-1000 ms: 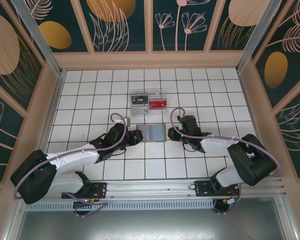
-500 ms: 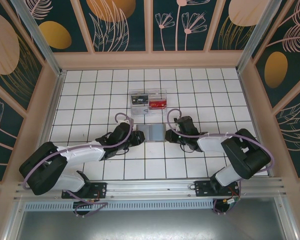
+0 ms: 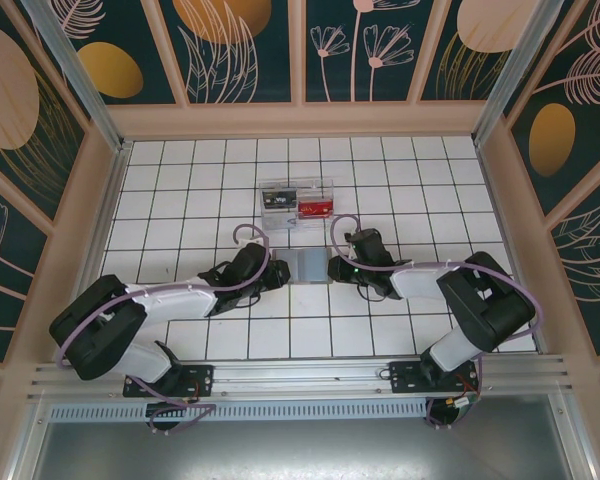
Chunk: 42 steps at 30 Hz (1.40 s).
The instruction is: Take the credit cards out of the card holder
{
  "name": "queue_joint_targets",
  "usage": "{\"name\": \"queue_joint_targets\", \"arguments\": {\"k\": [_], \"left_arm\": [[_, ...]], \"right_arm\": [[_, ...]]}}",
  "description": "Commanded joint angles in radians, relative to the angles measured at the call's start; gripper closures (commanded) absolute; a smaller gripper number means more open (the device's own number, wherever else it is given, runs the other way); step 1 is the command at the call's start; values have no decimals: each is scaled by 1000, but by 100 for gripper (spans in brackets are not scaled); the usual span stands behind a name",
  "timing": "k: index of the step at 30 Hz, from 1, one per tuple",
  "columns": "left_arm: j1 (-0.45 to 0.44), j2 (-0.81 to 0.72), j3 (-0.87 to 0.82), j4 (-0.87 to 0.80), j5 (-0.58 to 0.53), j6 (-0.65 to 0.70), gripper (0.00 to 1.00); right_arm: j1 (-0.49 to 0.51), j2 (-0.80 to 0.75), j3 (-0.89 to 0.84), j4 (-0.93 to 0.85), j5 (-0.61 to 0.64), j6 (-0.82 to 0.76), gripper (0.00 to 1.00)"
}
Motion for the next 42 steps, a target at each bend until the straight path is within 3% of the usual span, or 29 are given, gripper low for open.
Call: {"name": "queue_joint_targets", "arguments": {"k": [1,28,42], "left_arm": [[-6,25,26,-32,-38,4,63],[-7,134,101,-126,-86,12,65],[-7,142,99,-28,18,37,66]], "right_arm": [[16,28,25,-5,4,-17,77],[27,64,47,-16,0,-24,82],[33,89,60,-16,-19,-28,85]]}}
